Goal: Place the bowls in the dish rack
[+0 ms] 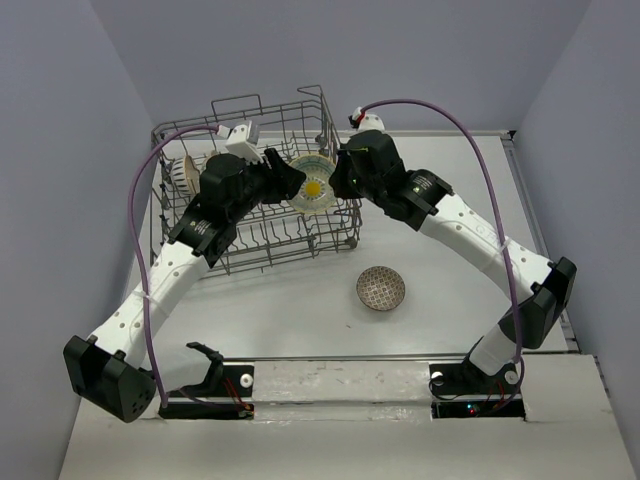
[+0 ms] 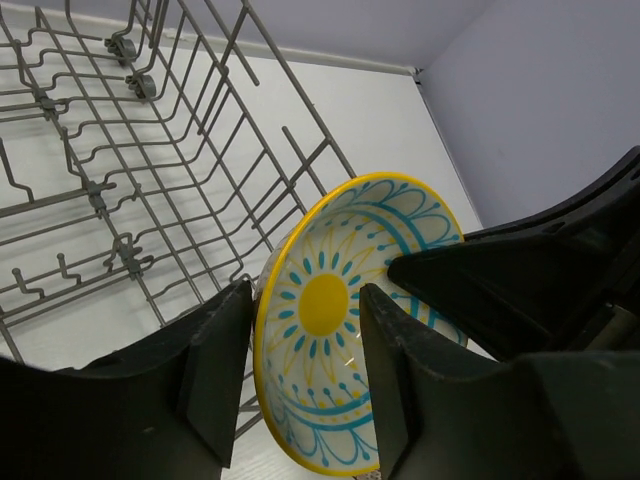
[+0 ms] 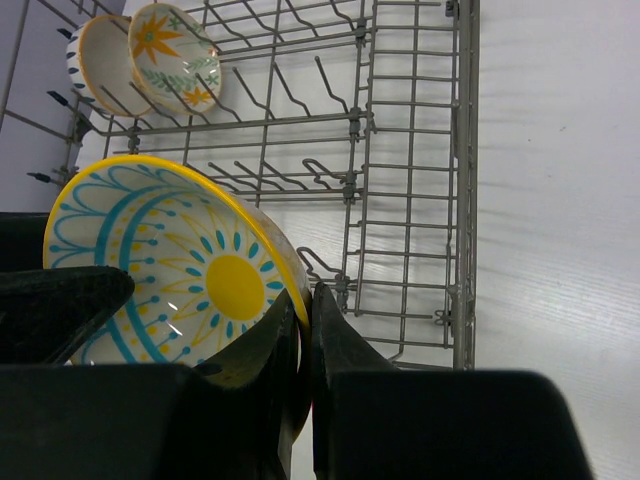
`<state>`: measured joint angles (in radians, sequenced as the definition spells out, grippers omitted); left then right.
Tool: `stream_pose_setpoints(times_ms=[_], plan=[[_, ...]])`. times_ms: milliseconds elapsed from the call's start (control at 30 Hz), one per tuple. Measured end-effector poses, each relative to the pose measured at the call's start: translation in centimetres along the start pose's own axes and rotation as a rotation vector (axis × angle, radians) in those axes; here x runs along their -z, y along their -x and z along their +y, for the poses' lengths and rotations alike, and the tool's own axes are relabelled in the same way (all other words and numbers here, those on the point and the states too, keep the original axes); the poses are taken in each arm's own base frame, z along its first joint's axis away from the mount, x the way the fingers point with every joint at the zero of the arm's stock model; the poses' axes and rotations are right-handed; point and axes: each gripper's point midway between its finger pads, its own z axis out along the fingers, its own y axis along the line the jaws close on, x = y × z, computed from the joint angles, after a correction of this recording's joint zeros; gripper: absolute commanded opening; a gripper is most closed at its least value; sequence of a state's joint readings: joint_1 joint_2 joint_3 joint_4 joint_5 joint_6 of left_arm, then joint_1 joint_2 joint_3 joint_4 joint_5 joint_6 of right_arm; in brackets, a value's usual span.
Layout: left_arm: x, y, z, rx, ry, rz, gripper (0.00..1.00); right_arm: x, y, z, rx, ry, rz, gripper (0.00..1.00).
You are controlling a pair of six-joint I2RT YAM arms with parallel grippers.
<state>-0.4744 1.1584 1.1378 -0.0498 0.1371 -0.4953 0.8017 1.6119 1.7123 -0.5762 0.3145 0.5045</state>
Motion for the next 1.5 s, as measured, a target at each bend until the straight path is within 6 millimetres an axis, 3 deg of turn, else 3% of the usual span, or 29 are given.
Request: stream_pose_setpoints(times_ms=[167,533,733,867,900,1133,1333,1433,1467,1500], plan=[[-0.2,0.2,0.3,-0.005,0.016,-0.011,0.41,0.2,0.6,0.0,0.021,-0.009,-0.020,0.01],[-0.6,-0.3,0.7,-0.007,0.042,-0.005,0.37,0.2,0.7,-0.3,0.070,-0.026,-0.030,0.01],[-1.0,-0.8,0.8,-0.012,0.058,0.001,0.38,0.1,0.9,-0.5,0.102,-0.037,-0.032,0.01],[-1.2,-1.5,1.0,-0.013,0.067,0.017,0.44,0.0,0.9,-0.6,0.111,-0.042,-0.035,0.01],[-1.3,-1.8,1.1,-0.013,0.067,0.026,0.50,0.0,1.0,-0.6,0.110,-0.040,-0.039,0.01],[-1.4,-3.1,1.3,-0.013,0.079,0.065,0.51,0.2,1.8,-0.3,0.104,-0.037,-0.064,0.01],[-1.4,-3.0,1.4,-0.012,0.089,0.059,0.36,0.2,1.9,-0.2,0.102,-0.034,-0.068,0.01],[-1.4,-2.9,1.5,-0.006,0.095,0.053,0.12,0.2,1.9,-0.2,0.106,-0.033,-0.065,0.01],[-1.5,-2.7,1.7,0.007,0.109,0.041,0.00,0.2,1.7,-0.2,0.109,-0.034,-0.061,0.01],[-1.5,-2.5,1.8,0.020,0.115,0.034,0.00,0.3,1.6,-0.1,0.114,-0.033,-0.059,0.01]])
